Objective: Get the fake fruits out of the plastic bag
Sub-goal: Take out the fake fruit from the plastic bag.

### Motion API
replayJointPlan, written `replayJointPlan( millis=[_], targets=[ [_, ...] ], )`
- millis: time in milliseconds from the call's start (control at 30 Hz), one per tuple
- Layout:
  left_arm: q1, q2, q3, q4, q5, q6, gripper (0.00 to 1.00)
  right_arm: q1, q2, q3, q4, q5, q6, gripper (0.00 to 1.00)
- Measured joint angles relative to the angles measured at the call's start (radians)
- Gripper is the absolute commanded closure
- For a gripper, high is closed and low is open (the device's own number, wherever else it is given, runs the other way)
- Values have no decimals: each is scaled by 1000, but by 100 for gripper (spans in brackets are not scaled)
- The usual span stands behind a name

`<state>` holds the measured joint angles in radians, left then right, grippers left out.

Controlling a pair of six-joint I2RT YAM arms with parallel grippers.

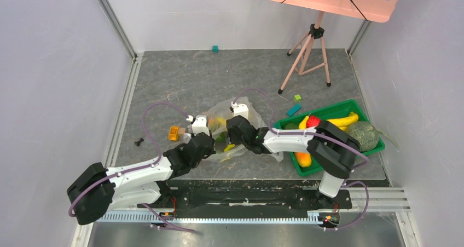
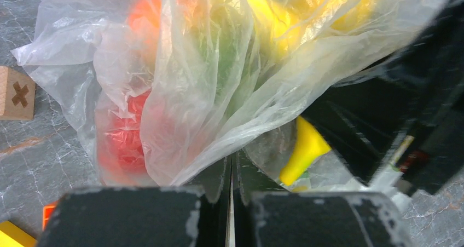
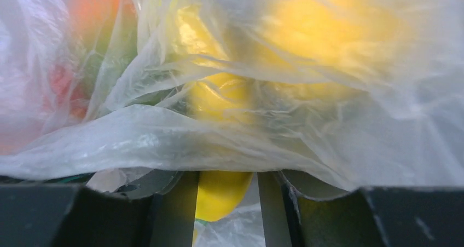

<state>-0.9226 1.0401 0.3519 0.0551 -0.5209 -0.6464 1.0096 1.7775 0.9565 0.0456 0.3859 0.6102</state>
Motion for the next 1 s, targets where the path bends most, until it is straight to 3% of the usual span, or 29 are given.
replayJointPlan(
  millis=[133,433,1000],
  targets=[
    [0,3,0,2,0,0,98,-12,-89,-53,28,13,19,76],
    [0,13,0,5,5,0,98,-50,-199,-109,113,-6,69,76],
    [0,19,0,7,6,0,98,-84,-348,-187,53,-330,34,74]
  ],
)
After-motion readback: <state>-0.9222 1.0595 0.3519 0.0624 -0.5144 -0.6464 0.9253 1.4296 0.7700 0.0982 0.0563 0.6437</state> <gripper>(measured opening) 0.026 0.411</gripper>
